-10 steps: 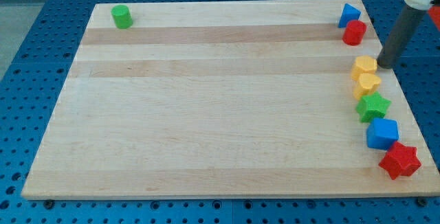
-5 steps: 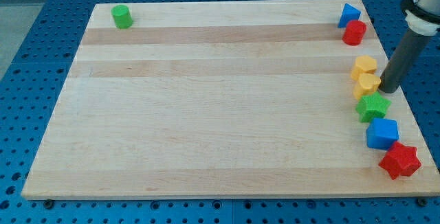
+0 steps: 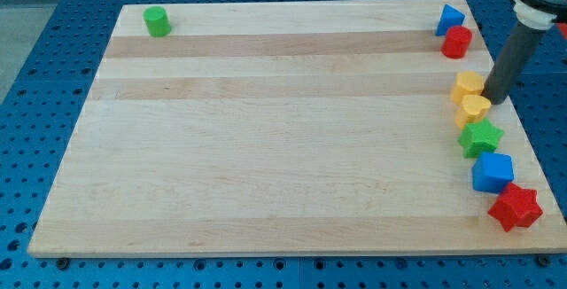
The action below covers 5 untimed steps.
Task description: Push the yellow hexagon slightly left
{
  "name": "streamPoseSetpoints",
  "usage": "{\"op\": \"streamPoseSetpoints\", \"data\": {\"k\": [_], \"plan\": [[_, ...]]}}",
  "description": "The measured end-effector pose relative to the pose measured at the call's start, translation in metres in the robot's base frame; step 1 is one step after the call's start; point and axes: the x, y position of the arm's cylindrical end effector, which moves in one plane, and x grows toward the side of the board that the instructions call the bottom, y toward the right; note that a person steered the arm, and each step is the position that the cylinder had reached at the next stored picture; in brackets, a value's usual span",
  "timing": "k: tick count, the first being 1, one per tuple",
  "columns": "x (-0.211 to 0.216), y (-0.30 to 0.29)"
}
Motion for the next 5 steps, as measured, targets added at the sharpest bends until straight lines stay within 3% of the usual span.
{"op": "streamPoseSetpoints", "data": {"k": [5], "plan": [[0.0, -0.056]]}}
